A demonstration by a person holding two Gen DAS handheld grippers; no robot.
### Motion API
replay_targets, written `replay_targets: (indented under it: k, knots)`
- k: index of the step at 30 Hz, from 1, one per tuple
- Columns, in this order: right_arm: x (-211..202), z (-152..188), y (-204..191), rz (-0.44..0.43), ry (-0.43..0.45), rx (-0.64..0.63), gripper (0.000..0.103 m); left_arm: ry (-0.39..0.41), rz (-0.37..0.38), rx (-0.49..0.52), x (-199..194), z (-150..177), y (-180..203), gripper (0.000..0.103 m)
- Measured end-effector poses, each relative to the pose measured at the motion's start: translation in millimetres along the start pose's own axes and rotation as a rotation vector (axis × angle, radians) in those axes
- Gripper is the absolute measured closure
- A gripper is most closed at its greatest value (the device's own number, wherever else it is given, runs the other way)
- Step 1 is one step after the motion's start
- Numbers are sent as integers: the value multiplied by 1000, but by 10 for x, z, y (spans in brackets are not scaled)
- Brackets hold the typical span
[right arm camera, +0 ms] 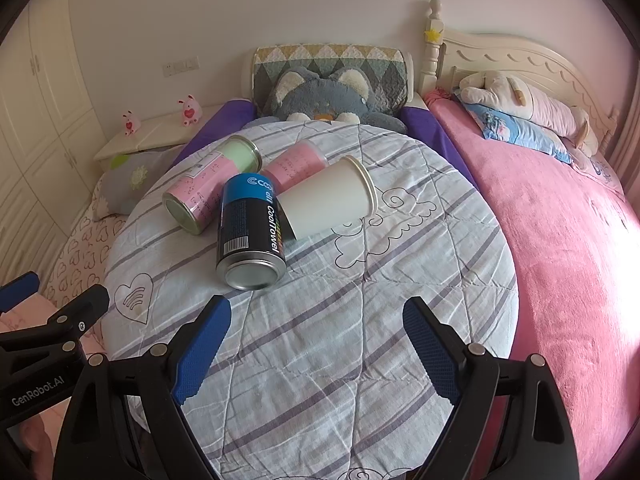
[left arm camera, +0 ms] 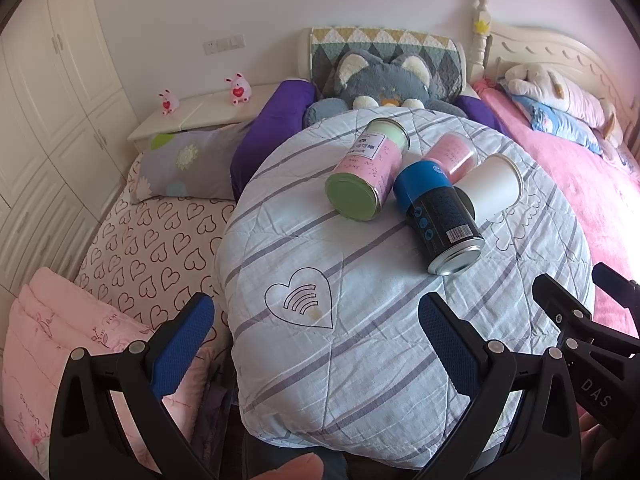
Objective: Flip cup upright
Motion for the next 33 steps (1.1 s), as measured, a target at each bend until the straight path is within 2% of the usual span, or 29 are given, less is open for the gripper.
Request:
replay_targets:
  k: [11,19,24,33]
  knots:
    - [102,-67,-77,-1,-11,-19,14,-10,-7,-1,163,-76,-56,0]
    - [132,-271,-27,20,11,-23,14,8,-49,26,481,-632,-161,0]
    - [186,-430,52,30,23,-10,14,-49,17,76,877,-1051,-33,0]
    - [465,-597,86,31,-1,-3,14,-147,110,181,1436,-1541,351,0]
Point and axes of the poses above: each gripper's, at about its wrist camera, not at the fingertips, and x roughly the way its jaws point, y to its right, z to its underside, the point moved 6 cm from there along x, roughly the way its jaws point, and after that the axes turned 6 degrees about -y, right-handed, at the moved point
